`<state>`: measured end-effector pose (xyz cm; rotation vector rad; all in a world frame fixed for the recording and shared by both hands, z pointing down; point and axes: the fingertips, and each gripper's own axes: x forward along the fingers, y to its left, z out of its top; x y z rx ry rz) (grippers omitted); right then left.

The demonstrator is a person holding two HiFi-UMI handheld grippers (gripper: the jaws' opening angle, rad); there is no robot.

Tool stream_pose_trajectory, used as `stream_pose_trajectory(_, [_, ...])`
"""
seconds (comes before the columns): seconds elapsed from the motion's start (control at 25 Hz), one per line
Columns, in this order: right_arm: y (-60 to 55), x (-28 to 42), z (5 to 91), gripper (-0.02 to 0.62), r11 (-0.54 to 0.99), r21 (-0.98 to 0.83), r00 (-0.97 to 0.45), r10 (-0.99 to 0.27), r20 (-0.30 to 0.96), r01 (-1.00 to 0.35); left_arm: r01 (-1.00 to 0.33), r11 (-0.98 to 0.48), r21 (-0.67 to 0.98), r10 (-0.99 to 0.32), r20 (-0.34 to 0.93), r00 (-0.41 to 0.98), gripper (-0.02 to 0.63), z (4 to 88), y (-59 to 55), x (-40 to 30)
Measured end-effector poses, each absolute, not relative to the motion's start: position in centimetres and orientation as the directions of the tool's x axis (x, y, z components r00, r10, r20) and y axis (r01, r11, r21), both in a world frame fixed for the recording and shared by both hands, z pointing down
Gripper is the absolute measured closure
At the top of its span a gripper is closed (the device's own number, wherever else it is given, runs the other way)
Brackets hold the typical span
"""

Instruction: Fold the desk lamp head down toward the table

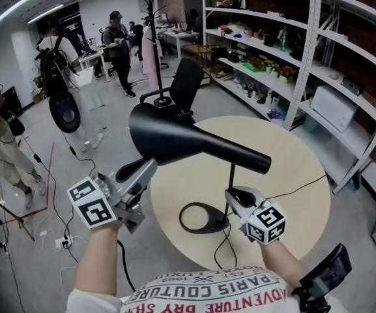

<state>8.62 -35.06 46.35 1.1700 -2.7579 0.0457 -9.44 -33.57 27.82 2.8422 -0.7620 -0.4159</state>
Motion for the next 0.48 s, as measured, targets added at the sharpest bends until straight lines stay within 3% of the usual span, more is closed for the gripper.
stream_pose_trajectory(0.48, [-35.0, 8.6, 46.2, 0.552, 0.686, 0.025, -0.677, -0.723, 0.141, -0.727, -0.447, -0.84, 0.308, -0.517, -0.202, 0.832, 0.577, 30.6, -33.4, -9.4])
